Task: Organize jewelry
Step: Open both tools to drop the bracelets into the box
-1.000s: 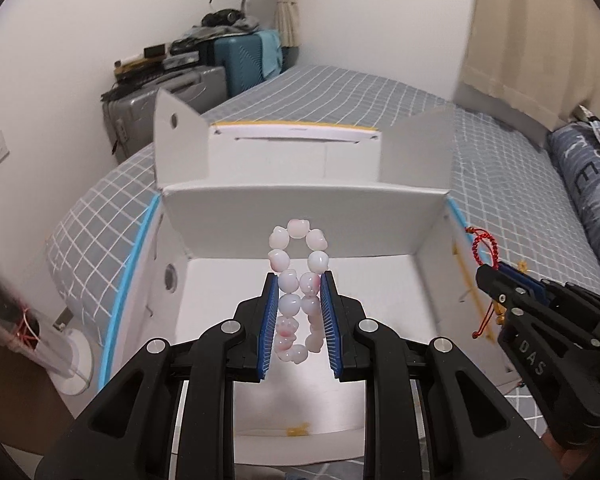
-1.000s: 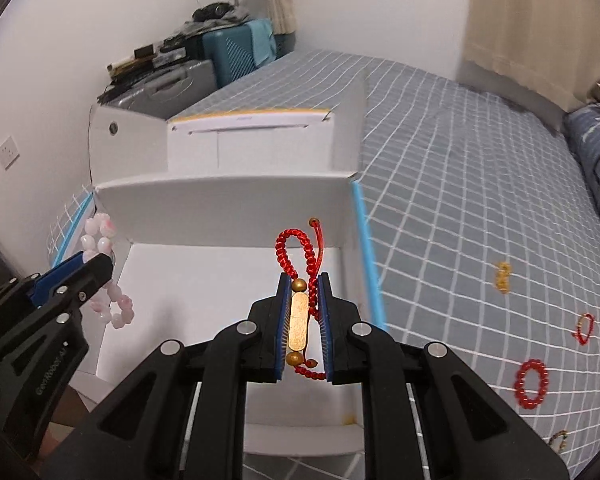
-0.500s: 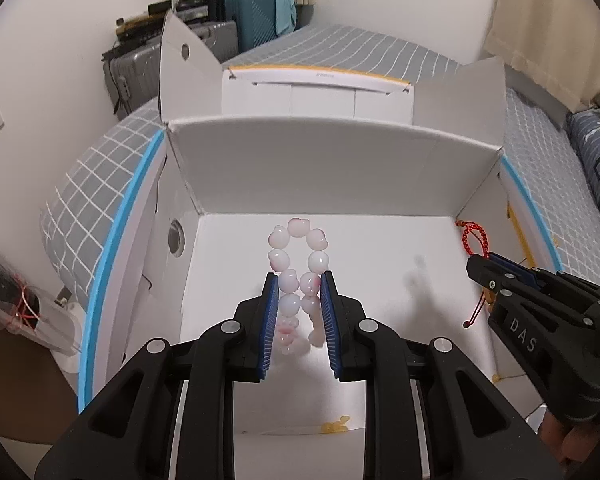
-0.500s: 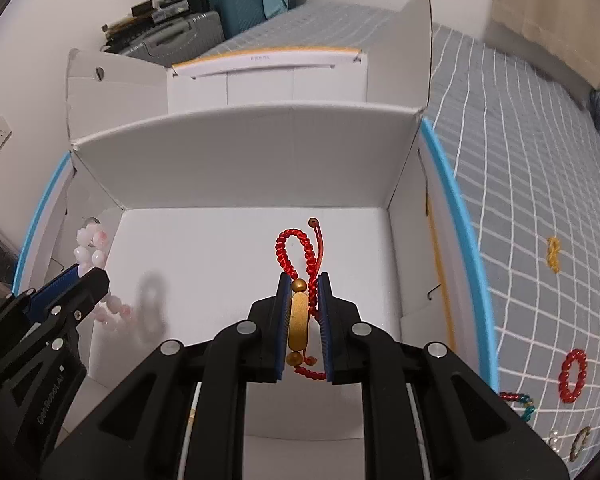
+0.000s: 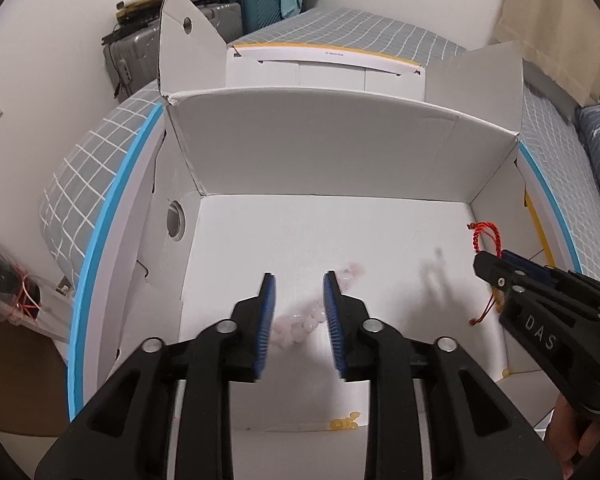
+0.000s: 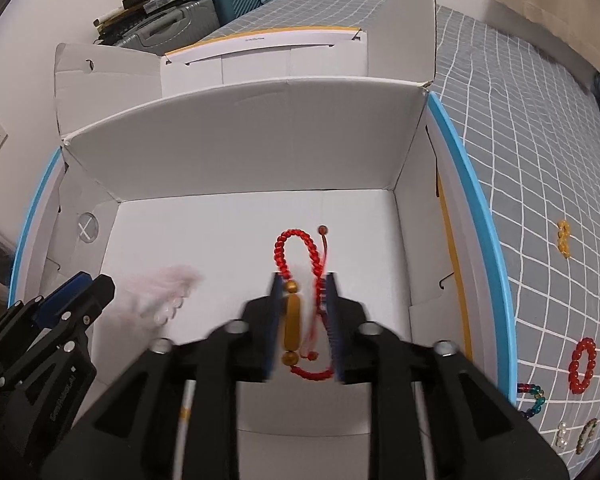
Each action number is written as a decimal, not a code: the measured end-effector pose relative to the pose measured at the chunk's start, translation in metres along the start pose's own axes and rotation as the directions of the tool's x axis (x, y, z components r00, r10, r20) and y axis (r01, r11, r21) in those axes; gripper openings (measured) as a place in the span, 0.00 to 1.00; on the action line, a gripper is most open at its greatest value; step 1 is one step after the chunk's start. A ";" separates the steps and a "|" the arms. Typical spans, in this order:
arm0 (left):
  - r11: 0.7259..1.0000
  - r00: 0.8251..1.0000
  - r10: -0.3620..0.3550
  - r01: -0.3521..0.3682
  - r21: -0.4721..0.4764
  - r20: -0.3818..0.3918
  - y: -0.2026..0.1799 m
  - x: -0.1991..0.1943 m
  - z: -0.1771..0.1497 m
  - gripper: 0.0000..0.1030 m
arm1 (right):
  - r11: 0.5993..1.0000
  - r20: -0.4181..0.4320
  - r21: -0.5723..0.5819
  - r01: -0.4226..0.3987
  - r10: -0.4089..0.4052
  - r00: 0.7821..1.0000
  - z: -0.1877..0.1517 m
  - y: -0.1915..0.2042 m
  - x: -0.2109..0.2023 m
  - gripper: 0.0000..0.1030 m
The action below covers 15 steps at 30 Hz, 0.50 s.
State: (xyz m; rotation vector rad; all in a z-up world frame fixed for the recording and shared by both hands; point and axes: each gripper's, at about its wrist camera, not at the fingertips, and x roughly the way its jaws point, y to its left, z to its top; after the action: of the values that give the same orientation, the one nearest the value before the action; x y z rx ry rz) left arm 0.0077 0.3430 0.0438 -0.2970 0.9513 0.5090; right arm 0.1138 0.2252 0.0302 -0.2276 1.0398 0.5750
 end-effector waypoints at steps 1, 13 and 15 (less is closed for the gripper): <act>1.000 1.000 0.004 -0.004 -0.003 0.003 0.000 -0.001 0.000 0.43 | 1.000 0.008 0.000 0.001 -0.001 1.000 0.000 0.000 -0.002 0.37; 0.998 0.996 0.057 -0.056 -0.018 0.066 0.005 -0.018 0.001 0.83 | 0.999 0.065 -0.019 0.050 -0.049 0.997 0.000 0.003 -0.018 0.78; 0.998 0.996 0.057 -0.056 -0.021 0.068 0.006 -0.019 0.001 0.86 | 0.999 0.070 -0.015 0.052 -0.051 0.996 0.000 0.000 -0.019 0.79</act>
State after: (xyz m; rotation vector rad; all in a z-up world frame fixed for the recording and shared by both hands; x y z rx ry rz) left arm -0.0036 0.3428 0.0600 -0.2687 0.8906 0.5771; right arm 0.1070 0.2194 0.0465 -0.2470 0.9596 0.5421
